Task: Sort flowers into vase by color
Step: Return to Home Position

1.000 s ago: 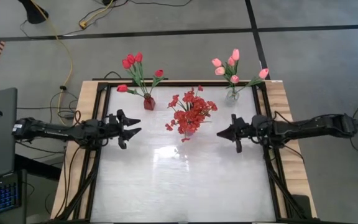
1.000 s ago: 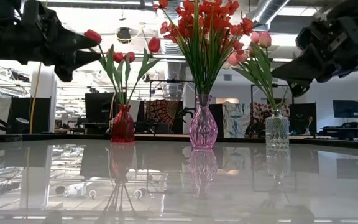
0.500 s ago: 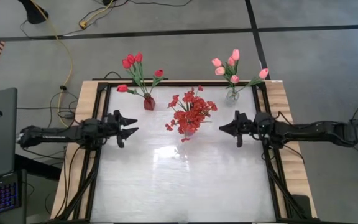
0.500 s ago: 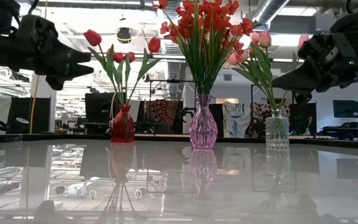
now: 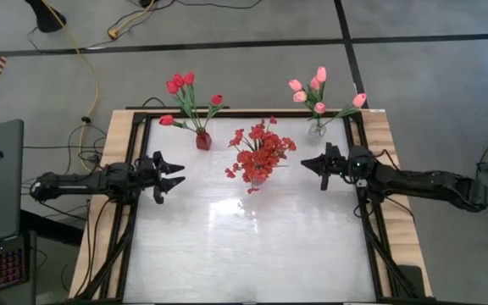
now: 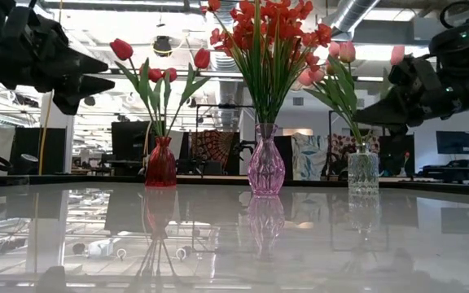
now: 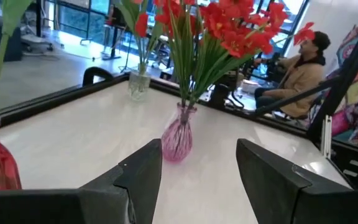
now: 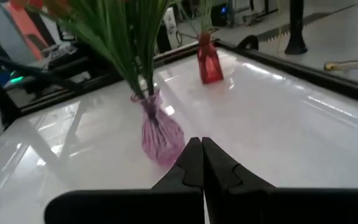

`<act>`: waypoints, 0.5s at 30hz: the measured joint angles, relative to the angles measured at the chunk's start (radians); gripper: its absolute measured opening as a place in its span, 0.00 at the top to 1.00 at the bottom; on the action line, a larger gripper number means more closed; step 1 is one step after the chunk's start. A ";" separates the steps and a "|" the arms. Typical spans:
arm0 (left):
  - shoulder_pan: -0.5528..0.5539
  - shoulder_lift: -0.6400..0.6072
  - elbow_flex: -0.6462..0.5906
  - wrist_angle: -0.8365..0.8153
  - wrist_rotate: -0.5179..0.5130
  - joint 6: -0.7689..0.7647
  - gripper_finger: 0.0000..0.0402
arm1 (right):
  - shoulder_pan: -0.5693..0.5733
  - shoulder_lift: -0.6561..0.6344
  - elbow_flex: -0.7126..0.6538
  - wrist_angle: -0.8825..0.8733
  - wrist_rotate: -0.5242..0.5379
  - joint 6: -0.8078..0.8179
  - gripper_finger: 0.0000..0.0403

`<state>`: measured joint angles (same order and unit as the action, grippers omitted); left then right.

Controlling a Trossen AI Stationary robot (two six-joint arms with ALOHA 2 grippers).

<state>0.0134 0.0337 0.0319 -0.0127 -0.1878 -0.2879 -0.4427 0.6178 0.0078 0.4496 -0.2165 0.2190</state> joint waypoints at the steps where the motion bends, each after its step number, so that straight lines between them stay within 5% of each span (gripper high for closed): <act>1: -0.006 -0.001 0.000 0.001 -0.003 0.005 0.52 | -0.004 0.000 0.000 0.012 0.002 0.000 0.95; 7: -0.046 -0.003 0.000 0.000 -0.002 -0.027 0.52 | 0.005 0.001 0.000 0.060 0.002 0.036 0.95; 10: -0.072 -0.004 0.000 0.000 0.000 -0.054 0.52 | 0.007 -0.034 0.004 -0.062 -0.033 0.058 0.95; 15: -0.108 -0.003 0.000 0.000 -0.001 -0.074 0.52 | 0.031 -0.196 0.006 -0.264 0.064 0.026 0.95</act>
<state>-0.0949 0.0303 0.0319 -0.0128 -0.1891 -0.3618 -0.4118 0.4218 0.0140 0.1859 -0.1525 0.2446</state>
